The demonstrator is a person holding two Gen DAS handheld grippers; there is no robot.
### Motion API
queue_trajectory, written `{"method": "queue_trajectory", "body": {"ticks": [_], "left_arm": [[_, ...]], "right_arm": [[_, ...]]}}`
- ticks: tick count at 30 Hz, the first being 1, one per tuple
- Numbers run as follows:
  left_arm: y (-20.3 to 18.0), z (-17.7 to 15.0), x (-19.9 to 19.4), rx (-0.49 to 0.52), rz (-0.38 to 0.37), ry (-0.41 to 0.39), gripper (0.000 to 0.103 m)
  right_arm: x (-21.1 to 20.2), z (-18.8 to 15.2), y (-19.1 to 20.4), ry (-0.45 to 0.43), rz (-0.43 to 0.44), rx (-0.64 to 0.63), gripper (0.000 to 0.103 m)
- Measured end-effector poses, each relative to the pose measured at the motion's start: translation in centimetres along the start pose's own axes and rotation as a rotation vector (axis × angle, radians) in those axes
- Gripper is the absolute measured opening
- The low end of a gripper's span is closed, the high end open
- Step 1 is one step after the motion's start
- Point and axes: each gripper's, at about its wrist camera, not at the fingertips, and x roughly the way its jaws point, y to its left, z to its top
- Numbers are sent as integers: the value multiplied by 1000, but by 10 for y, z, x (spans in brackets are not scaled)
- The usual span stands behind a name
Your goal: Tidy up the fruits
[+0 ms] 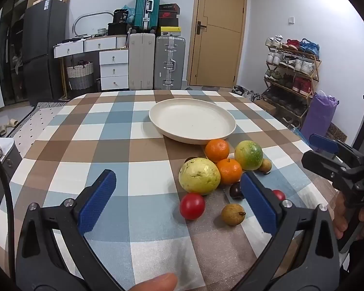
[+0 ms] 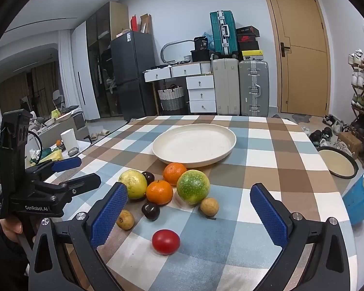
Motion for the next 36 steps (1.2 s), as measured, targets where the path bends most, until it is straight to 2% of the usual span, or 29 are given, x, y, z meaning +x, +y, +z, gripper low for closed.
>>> {"method": "queue_trajectory", "body": {"ticks": [8, 13, 36], "left_arm": [[3, 1, 0, 4, -3, -2, 102], [0, 0, -2, 2, 1, -8, 102], [0, 0, -2, 0, -2, -9, 102]], "right_arm": [[-5, -1, -1, -22, 0, 14, 103], [-1, 1, -6, 3, -2, 34, 103], [-1, 1, -7, 2, -6, 33, 103]]}}
